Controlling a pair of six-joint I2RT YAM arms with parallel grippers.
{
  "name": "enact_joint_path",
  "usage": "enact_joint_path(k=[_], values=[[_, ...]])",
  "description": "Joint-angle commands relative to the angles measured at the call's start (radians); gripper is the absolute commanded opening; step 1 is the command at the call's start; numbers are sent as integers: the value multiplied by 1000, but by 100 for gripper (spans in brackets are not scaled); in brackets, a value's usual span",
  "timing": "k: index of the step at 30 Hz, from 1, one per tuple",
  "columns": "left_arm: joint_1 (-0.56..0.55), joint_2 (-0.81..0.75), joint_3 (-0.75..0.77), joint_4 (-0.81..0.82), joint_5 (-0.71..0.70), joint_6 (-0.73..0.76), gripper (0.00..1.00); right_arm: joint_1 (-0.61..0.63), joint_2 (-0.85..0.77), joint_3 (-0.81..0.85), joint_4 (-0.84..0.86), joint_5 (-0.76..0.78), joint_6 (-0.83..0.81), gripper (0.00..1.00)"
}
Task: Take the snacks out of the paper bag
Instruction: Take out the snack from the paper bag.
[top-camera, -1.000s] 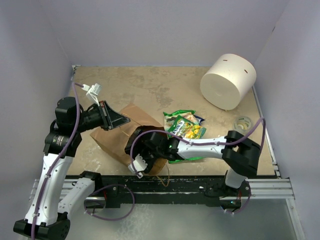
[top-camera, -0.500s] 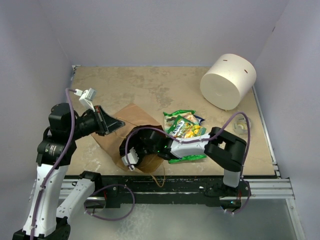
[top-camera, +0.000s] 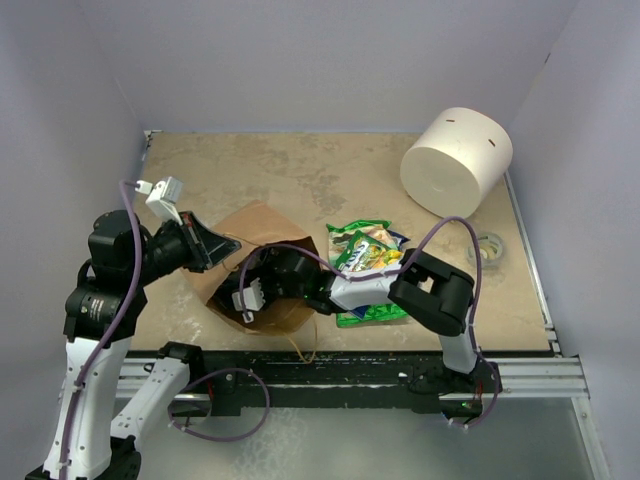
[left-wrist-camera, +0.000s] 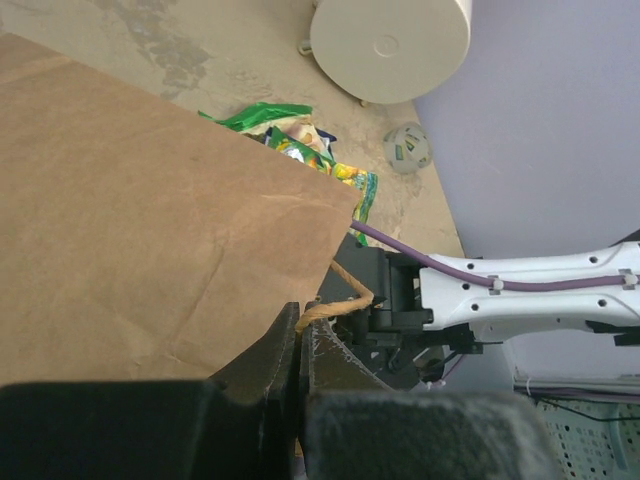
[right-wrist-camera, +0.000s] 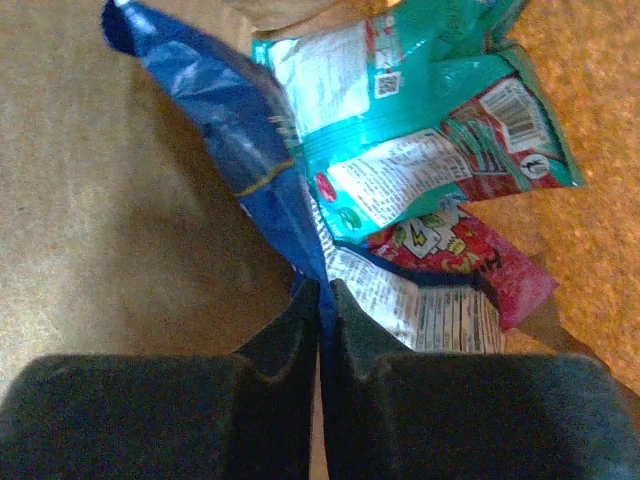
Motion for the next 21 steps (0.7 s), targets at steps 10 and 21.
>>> enact_joint_path(k=[10, 21], values=[[-1, -16, 63, 1, -174, 5, 0, -7, -287, -15, -111, -111, 139, 0], [-1, 55, 104, 28, -315, -18, 0, -5, -679, -22, -590, -292, 163, 0]])
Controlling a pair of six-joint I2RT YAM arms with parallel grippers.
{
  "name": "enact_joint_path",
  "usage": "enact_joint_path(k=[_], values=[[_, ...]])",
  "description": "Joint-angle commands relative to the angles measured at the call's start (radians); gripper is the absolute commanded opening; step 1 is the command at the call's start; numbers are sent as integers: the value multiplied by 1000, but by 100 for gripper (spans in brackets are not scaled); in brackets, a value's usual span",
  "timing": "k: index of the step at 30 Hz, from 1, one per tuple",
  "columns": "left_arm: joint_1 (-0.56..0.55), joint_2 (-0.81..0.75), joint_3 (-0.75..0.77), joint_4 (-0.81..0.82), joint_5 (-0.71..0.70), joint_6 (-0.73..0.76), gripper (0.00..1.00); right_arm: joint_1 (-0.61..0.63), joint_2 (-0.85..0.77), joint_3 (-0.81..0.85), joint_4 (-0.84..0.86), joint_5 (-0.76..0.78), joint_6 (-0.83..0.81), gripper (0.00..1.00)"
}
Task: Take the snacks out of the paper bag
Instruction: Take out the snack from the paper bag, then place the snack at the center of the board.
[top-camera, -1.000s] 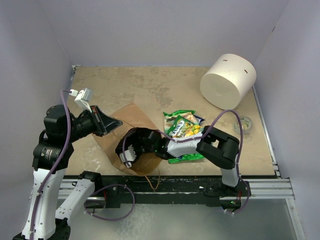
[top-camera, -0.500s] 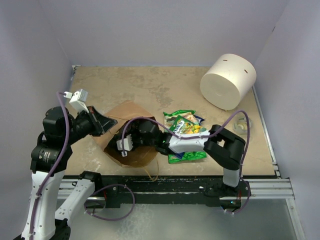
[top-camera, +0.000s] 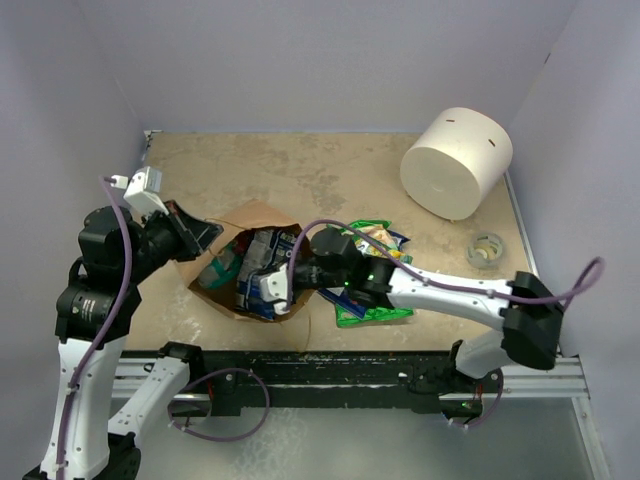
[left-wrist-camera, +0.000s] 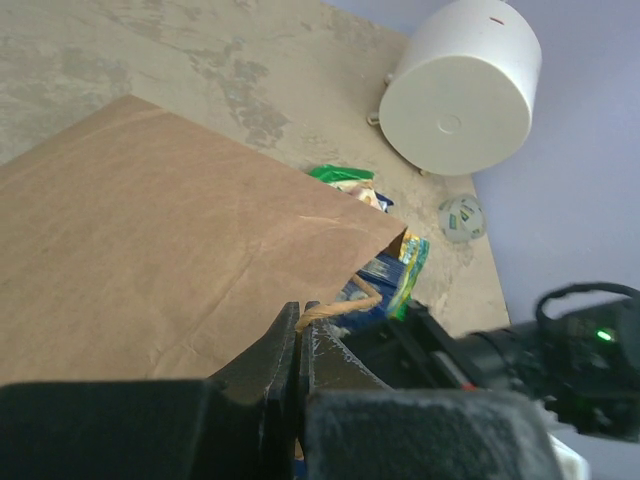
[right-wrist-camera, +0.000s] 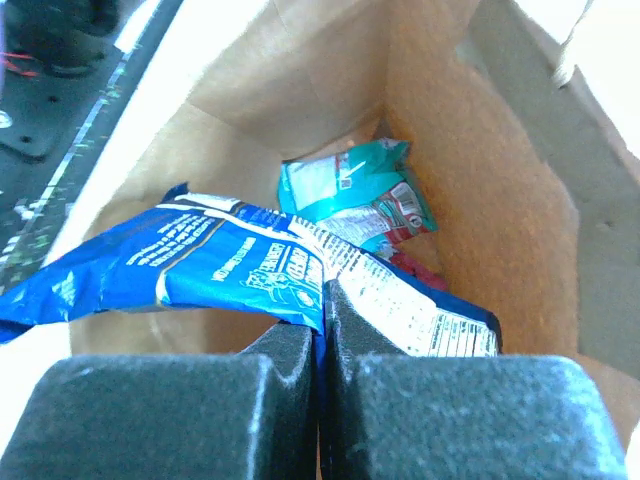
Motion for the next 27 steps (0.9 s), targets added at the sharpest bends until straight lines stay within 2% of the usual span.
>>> enact_joint_path(k=[1, 7, 9, 11, 14, 16, 18, 20, 27], values=[[-1, 26, 20, 49, -89, -24, 0, -1, -198, 17, -241, -82, 57, 0], [-1, 42, -36, 77, -102, -58, 0, -1, -464, 40, -396, -22, 197, 0], [-1, 44, -47, 76, -116, -65, 0, -1, -550, 41, -452, 44, 246, 0], [-1, 48, -51, 69, -127, -65, 0, -1, -607, 34, -485, 184, 317, 0], [-1, 52, -50, 56, -136, -67, 0, -2, -667, -12, -471, 548, 399, 0], [-1, 50, -50, 54, -137, -67, 0, -4, -691, -97, -402, 774, 436, 0], [-1, 50, -49, 52, -140, -65, 0, -10, -700, -170, -308, 911, 439, 0], [-1, 52, -43, 49, -142, -63, 0, -35, -688, -238, -220, 955, 432, 0], [-1, 68, -3, 34, -145, -47, 0, -268, -462, -288, -82, 890, 530, 0]])
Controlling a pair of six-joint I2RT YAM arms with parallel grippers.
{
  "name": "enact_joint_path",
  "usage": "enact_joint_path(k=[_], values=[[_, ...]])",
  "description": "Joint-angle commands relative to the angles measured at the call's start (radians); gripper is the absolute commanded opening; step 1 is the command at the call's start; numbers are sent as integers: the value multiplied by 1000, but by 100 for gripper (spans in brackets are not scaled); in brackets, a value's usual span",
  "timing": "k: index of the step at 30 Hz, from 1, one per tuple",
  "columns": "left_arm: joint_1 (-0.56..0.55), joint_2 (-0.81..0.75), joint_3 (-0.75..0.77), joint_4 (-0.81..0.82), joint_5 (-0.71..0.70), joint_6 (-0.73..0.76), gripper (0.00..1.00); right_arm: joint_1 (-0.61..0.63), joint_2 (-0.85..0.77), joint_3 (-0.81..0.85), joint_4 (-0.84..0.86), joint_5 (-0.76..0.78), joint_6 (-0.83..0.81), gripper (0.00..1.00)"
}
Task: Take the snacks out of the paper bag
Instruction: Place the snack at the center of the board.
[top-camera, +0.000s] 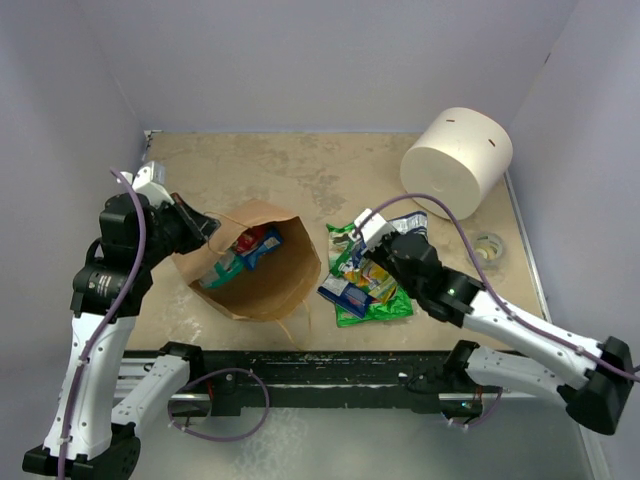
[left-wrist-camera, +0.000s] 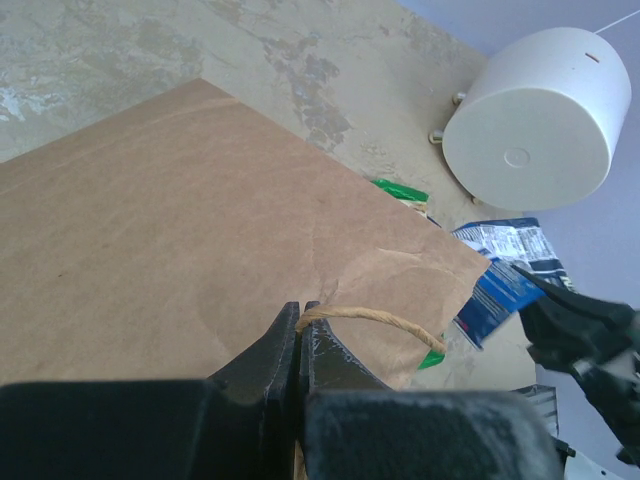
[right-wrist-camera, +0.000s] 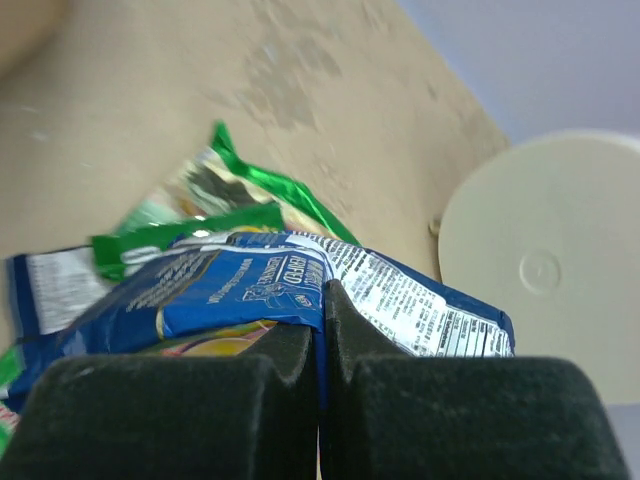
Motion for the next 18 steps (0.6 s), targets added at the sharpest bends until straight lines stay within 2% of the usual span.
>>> enact_joint_path(k=[1, 9, 13, 18], values=[[-1, 3, 50, 19, -14, 14, 0, -100, 112, 5, 193, 40, 74, 0], [-1, -6, 45, 25, 14, 16, 0, -122, 301, -1, 280, -10, 102, 0], [-1, -10, 33, 36, 42, 16, 0, -122, 326, -47, 264, 27, 154, 0], [-1, -17, 21, 39, 64, 10, 0, -122, 281, -116, 179, -7, 160, 0]])
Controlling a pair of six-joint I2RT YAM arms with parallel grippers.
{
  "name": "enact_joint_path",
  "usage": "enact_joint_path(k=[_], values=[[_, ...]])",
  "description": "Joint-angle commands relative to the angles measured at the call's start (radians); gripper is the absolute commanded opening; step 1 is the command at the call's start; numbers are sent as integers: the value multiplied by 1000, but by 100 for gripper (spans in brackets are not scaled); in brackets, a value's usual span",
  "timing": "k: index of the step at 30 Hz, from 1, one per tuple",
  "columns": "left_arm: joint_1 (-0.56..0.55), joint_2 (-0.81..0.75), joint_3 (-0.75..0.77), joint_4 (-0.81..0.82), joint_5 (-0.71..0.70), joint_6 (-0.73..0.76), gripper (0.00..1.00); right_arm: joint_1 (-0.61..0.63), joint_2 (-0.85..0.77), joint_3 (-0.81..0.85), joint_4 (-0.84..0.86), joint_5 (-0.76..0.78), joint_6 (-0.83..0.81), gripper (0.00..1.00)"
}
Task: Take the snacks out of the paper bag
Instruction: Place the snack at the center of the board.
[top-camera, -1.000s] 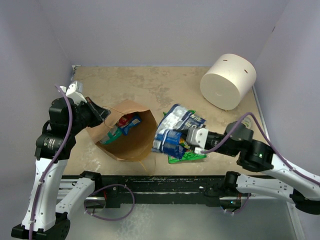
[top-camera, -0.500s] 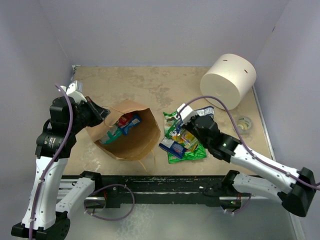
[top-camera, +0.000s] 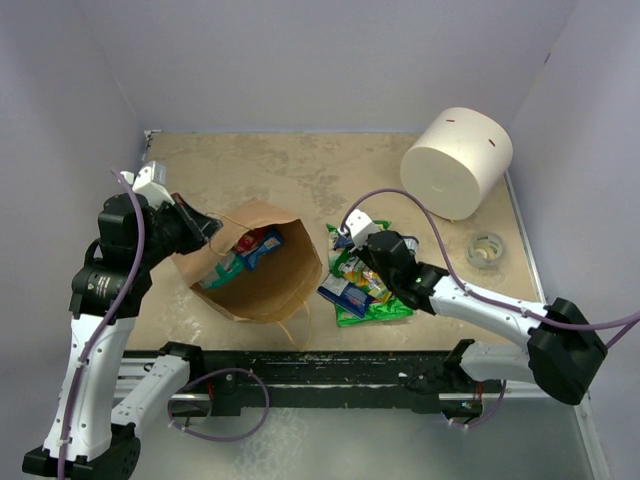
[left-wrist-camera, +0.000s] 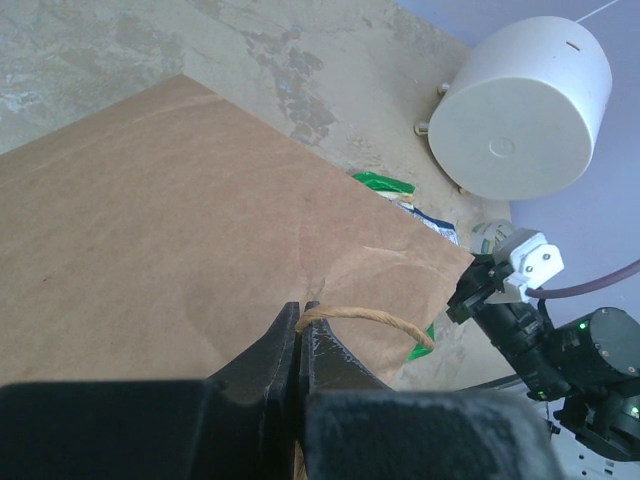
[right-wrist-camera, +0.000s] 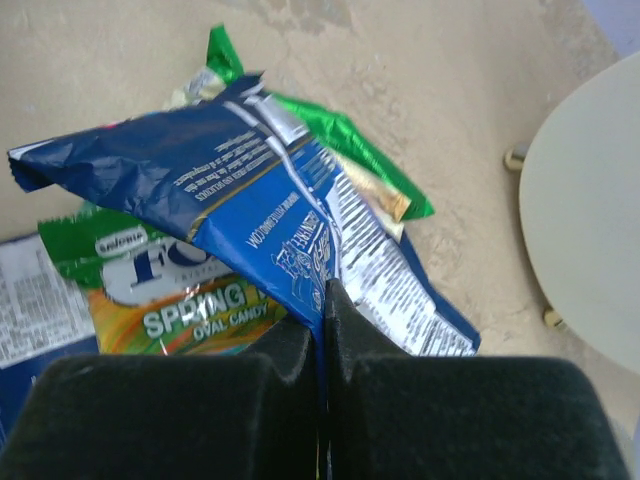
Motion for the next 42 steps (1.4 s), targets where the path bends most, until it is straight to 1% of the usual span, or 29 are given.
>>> enact_joint_path(k=[1, 4, 5, 8, 9, 12, 14, 15, 18, 20, 23, 26, 29, 33, 35, 38, 42], values=[[-1, -14, 12, 38, 35, 9, 0, -1, -58, -49, -50, -9, 35, 1], [-1, -20, 2, 33, 37, 4, 0, -1, -95, -75, -107, -31, 21, 5], [-1, -22, -1, 32, 39, 2, 0, -1, -106, -79, -119, -55, -20, 7], [-1, -24, -8, 30, 44, -2, 0, 0, -129, -76, -160, -171, -59, 15], [-1, -24, -9, 31, 45, -2, 0, -1, -130, -76, -165, -212, -79, 19], [-1, -25, -11, 38, 43, -5, 0, -1, -106, -60, -212, -253, -97, 24], [-1, -26, -12, 42, 43, -6, 0, 0, -101, -49, -258, -315, -134, 29], [-1, -28, -12, 44, 43, -7, 0, -1, -111, -41, -283, -348, -158, 30], [-1, -36, -16, 44, 47, -9, 0, 1, -206, -35, -322, -451, -202, 33], [-1, -48, -22, 43, 49, -13, 0, 1, -313, -42, -328, -534, -228, 40], [-1, -69, -35, 47, 59, -17, 0, 1, -463, -60, -332, -663, -284, 54], [-1, -76, -55, 57, 110, -17, 0, 1, -524, -40, -351, -764, -349, 57], [-1, -71, -72, 75, 195, -9, 0, 4, -494, 5, -331, -860, -403, 57], [-1, -79, -83, 113, 289, -8, 0, 37, -385, 75, -208, -947, -414, 56], [-1, -87, -83, 140, 318, -10, 0, 94, -320, 110, -139, -937, -417, 56], [-1, -101, -83, 167, 334, -11, 0, 217, -216, 166, -76, -886, -444, 56], [-1, -104, -86, 172, 331, -8, 0, 284, -111, 215, 0, -889, -430, 56]])
